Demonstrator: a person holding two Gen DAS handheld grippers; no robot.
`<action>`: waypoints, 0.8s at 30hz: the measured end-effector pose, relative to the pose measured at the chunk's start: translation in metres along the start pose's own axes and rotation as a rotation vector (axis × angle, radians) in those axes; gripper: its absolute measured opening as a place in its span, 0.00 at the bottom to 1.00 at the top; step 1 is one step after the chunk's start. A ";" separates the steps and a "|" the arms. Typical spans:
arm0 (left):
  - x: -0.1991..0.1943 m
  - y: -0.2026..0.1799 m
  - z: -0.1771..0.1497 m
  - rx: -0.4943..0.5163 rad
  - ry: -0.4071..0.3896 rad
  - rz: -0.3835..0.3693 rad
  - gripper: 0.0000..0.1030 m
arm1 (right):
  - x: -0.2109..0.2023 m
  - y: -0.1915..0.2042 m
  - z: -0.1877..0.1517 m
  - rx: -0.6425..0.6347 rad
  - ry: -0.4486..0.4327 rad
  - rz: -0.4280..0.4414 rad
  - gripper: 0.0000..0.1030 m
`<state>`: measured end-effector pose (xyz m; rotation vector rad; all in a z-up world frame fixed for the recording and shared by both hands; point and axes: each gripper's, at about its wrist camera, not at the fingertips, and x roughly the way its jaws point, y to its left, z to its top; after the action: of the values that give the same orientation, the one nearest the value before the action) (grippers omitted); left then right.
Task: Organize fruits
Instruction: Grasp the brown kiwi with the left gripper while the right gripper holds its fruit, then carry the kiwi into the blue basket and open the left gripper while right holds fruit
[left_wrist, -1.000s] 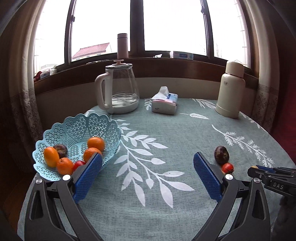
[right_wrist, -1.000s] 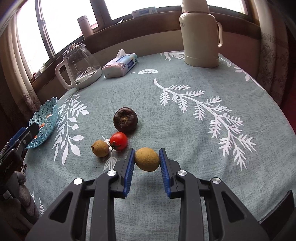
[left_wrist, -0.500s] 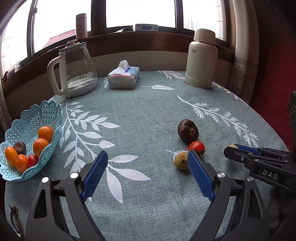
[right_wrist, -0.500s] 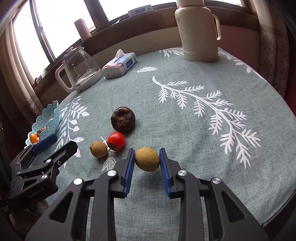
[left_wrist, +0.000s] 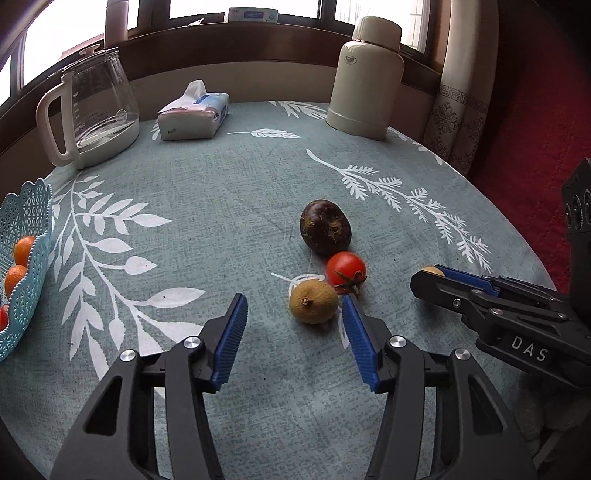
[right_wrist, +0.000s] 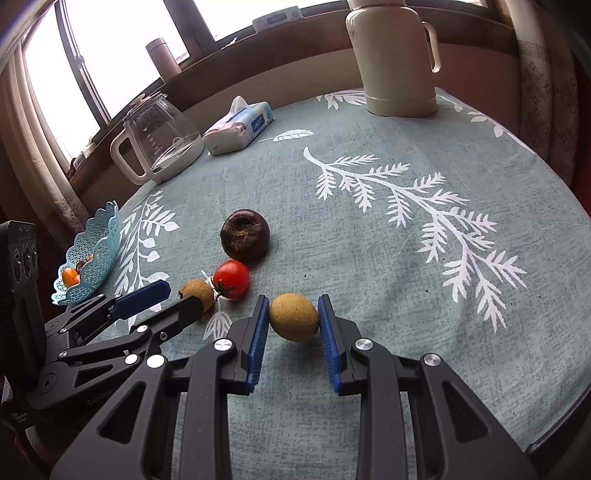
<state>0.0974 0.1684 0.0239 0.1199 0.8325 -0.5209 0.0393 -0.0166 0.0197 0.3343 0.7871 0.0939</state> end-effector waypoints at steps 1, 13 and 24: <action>0.002 0.000 0.001 -0.005 0.007 -0.008 0.49 | 0.000 0.000 0.000 0.001 0.001 0.001 0.27; 0.010 -0.002 0.002 -0.020 0.033 -0.054 0.29 | 0.002 -0.001 -0.001 0.007 0.006 0.006 0.27; -0.004 -0.002 -0.001 -0.018 -0.032 -0.022 0.29 | 0.001 -0.002 -0.001 0.011 0.001 0.006 0.27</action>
<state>0.0934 0.1684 0.0260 0.0863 0.8081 -0.5348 0.0390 -0.0180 0.0175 0.3473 0.7883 0.0949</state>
